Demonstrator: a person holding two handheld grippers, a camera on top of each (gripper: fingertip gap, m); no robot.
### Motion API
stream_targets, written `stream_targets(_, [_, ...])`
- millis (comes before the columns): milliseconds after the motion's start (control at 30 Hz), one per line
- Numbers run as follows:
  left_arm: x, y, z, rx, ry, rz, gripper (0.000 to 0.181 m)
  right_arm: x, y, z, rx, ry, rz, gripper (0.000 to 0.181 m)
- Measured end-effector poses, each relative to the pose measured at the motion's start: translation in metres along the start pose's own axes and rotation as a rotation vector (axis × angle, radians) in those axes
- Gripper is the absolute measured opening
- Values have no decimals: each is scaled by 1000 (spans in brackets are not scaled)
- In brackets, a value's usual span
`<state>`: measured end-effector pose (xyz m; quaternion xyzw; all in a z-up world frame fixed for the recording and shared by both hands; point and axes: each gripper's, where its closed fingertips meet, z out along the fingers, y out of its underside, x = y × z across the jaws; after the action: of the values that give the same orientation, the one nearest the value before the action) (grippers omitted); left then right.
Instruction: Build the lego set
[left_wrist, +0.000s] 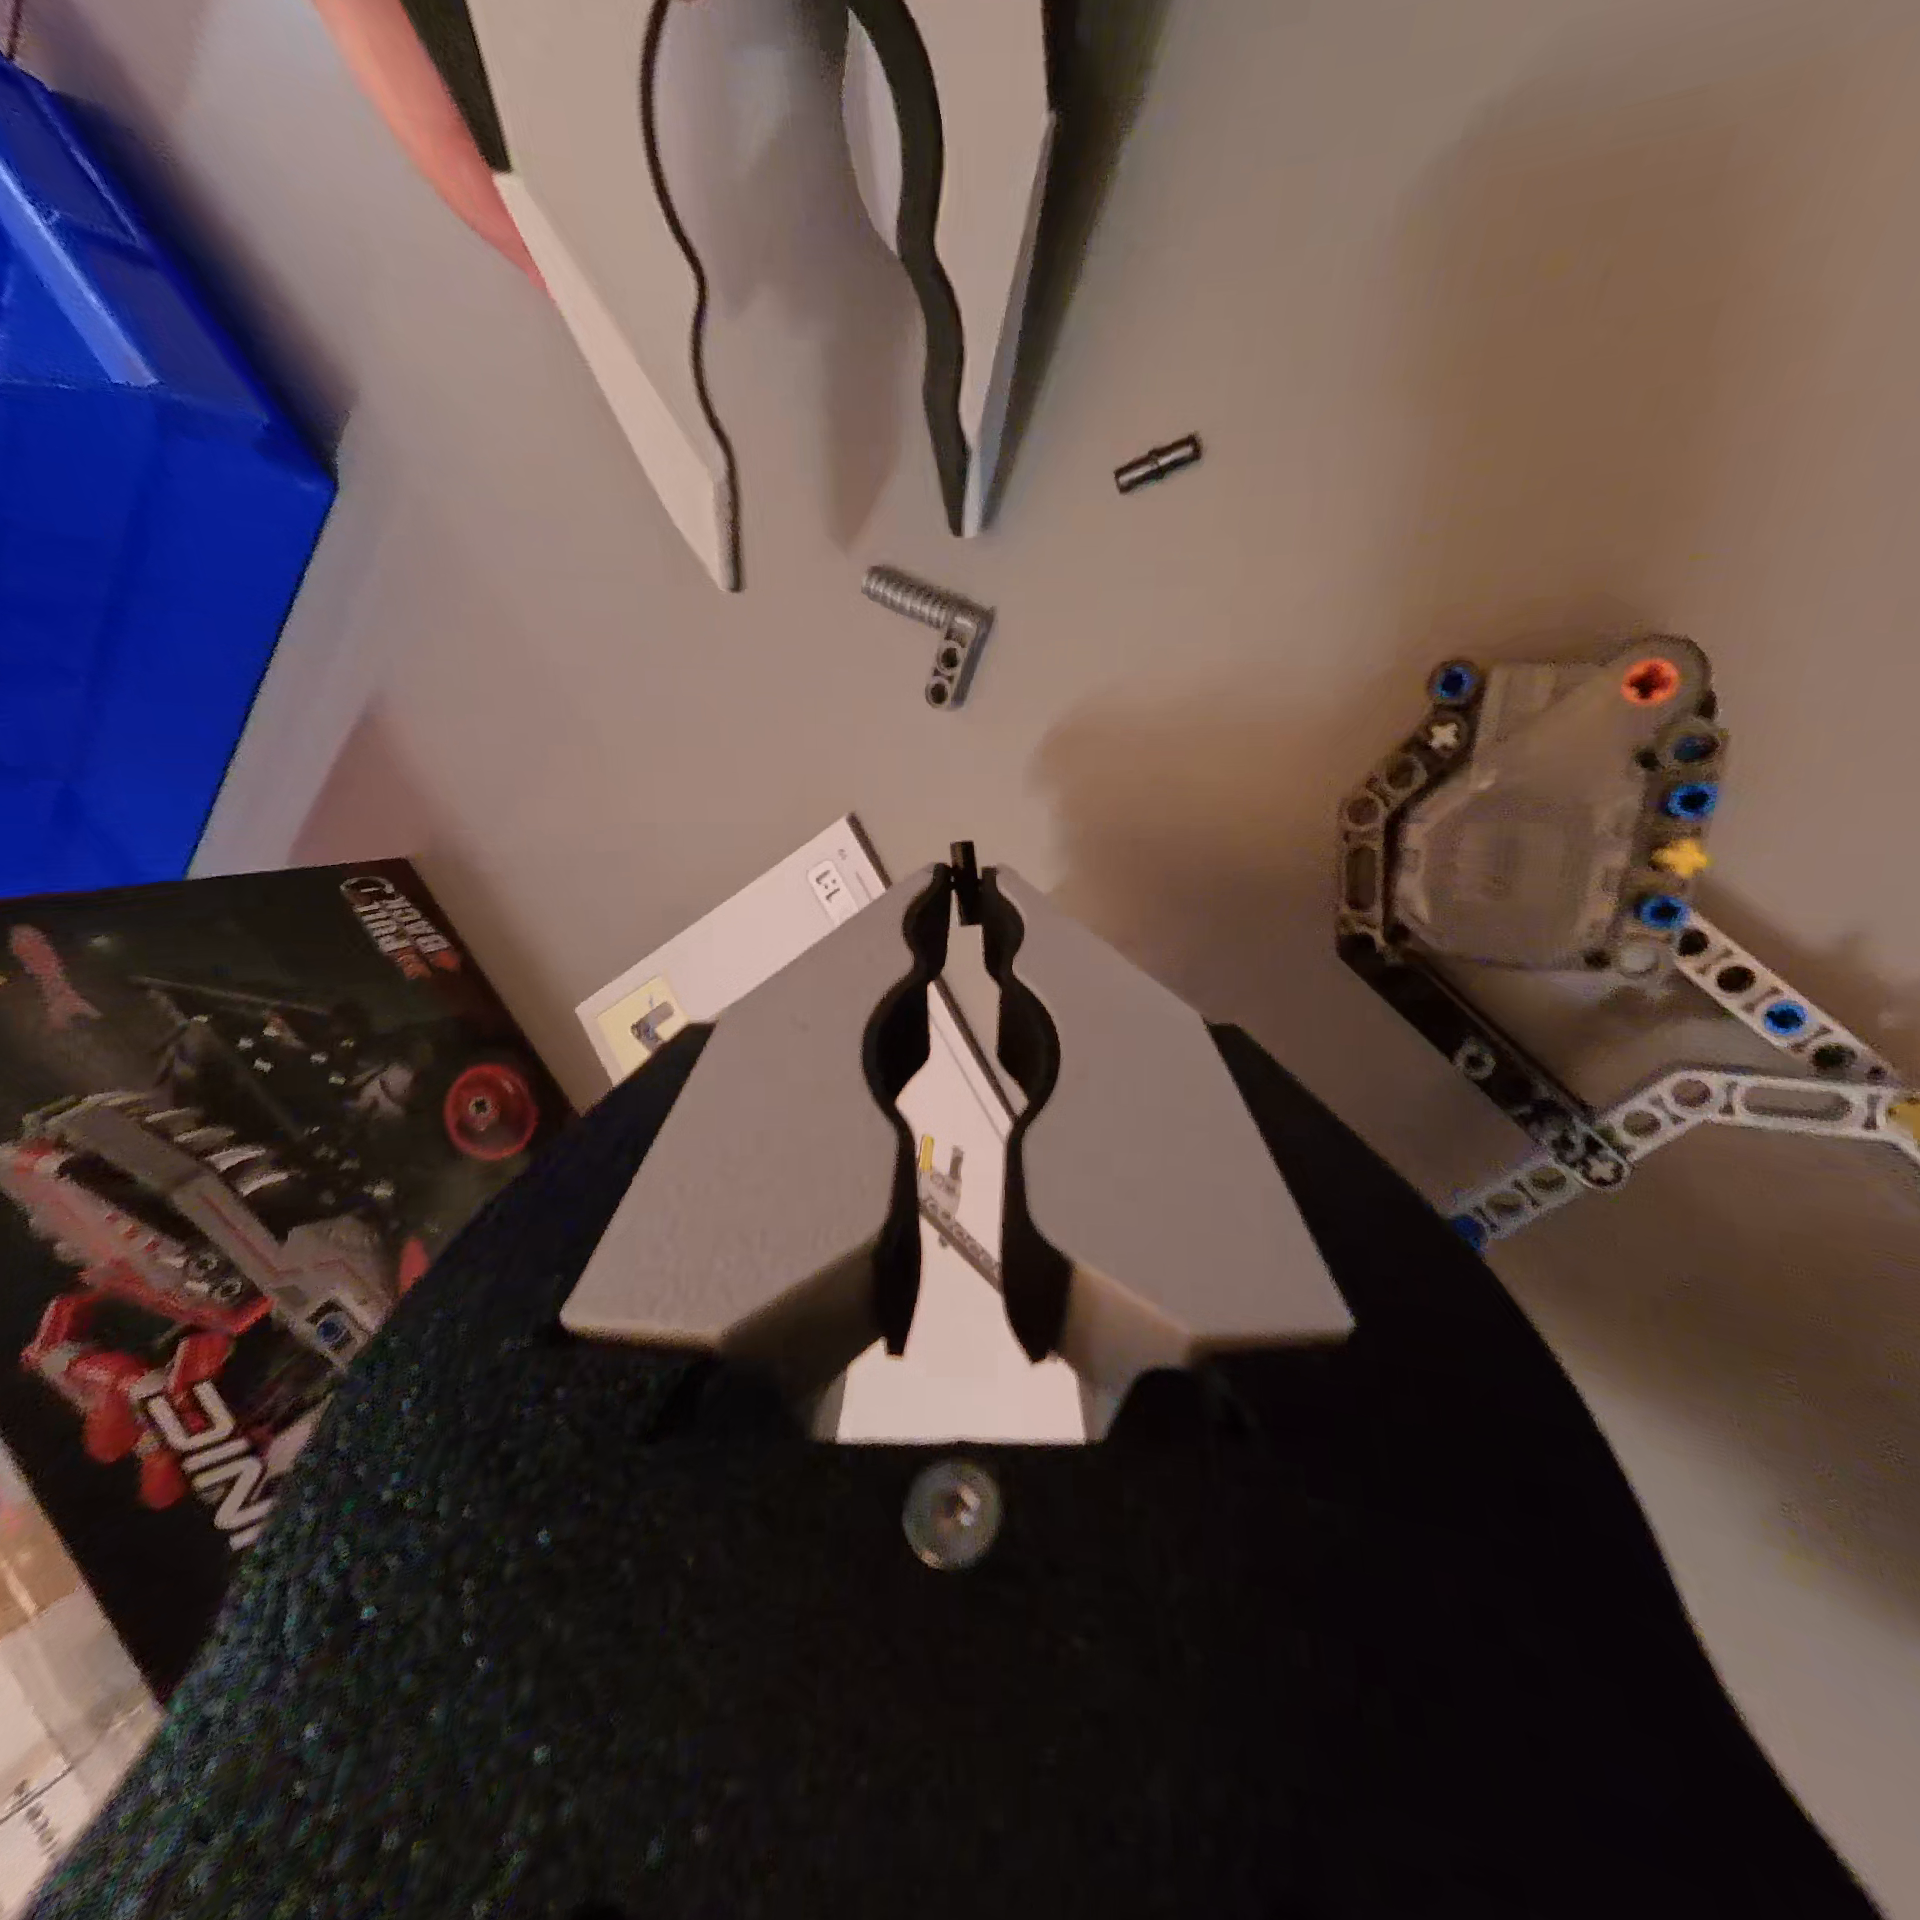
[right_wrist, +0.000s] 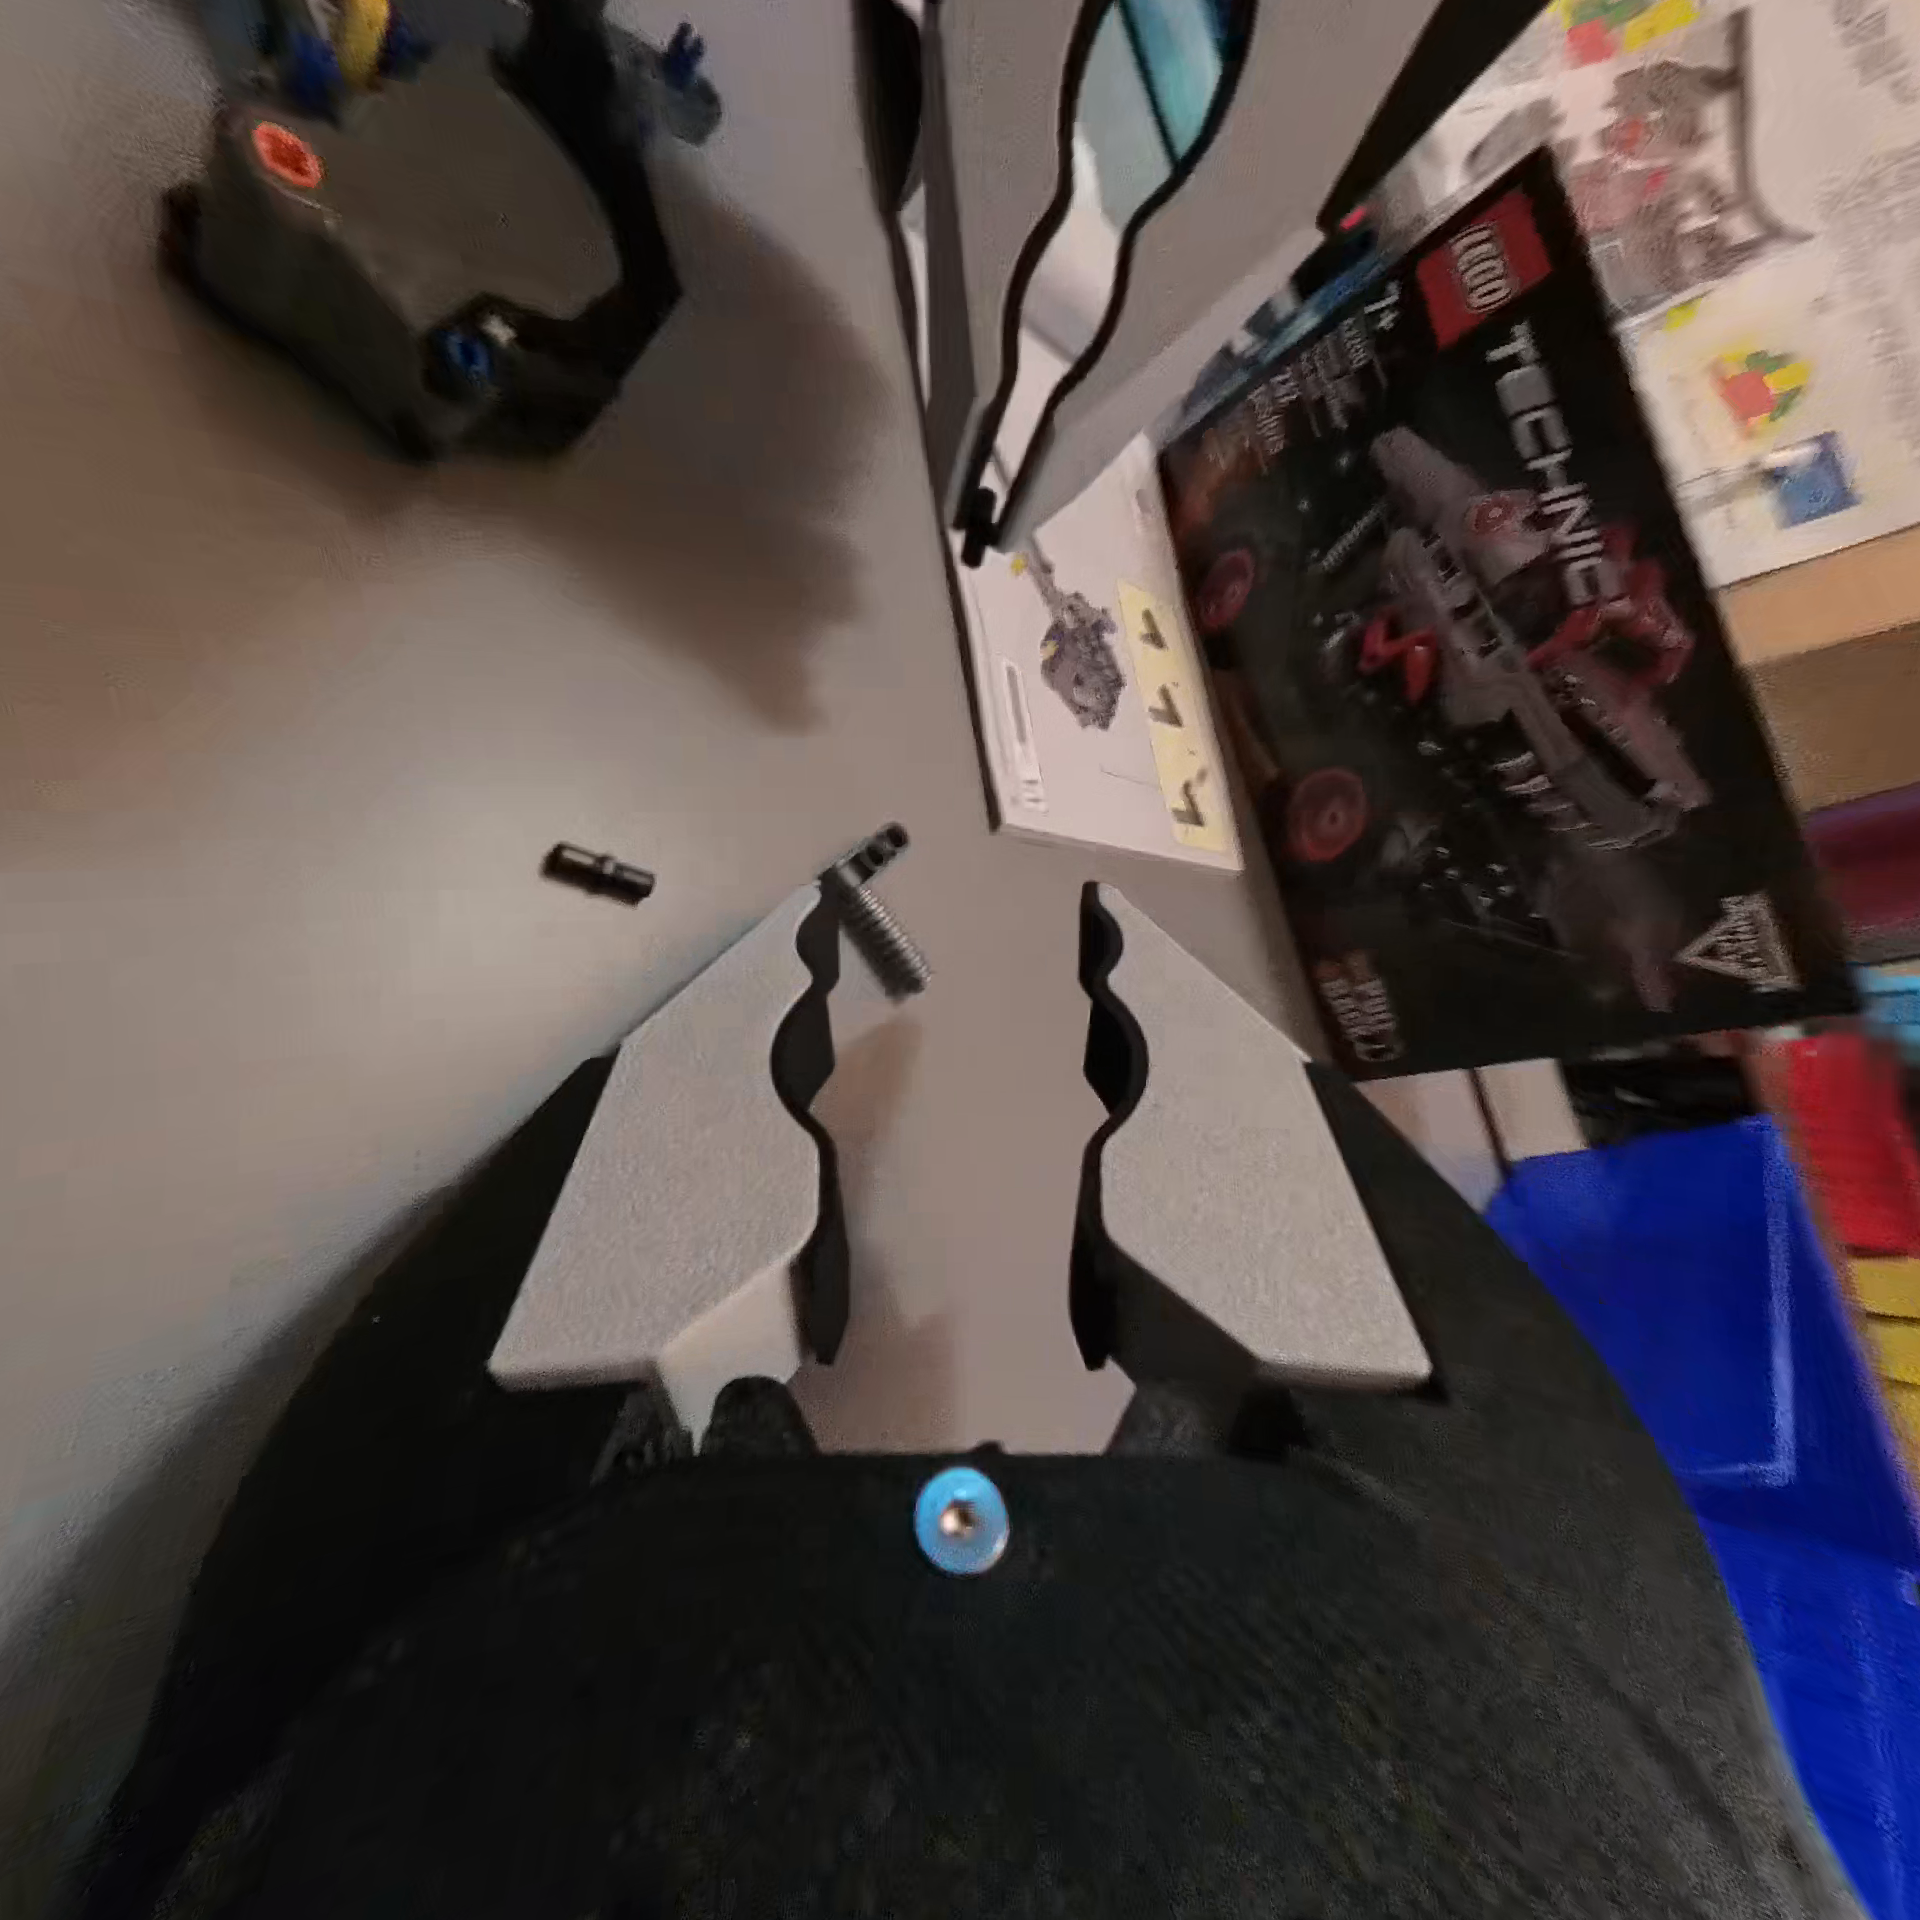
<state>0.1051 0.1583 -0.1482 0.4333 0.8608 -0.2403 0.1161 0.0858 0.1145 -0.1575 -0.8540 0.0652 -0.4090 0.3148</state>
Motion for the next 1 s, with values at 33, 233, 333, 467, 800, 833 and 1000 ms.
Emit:
stream_targets(33, [0,-2,2,9,17,-17,3,-2,7,-1,-29,-27,4,46])
stream_targets(233, [-15,-22,7,125,-27,-137,3,24,-32,-16,223,-9,541,42])
stream_targets(333, [-21,-30,6,135,-100,-103,3,29,-37,-14,273,58,659,21])
stream_targets(467, [-29,-40,0,132,-208,4,3,30,-32,-17,256,37,778,27])
stream_targets(800, [-37,-60,-17,164,-353,140,3,36,-38,-29,428,-114,1078,13])
stream_targets(833, [-37,-59,-18,158,-361,141,3,38,-35,-29,424,-104,1090,18])
stream_targets(1000, [-37,-59,-20,151,-384,163,3,34,-44,-29,452,-140,1074,9])
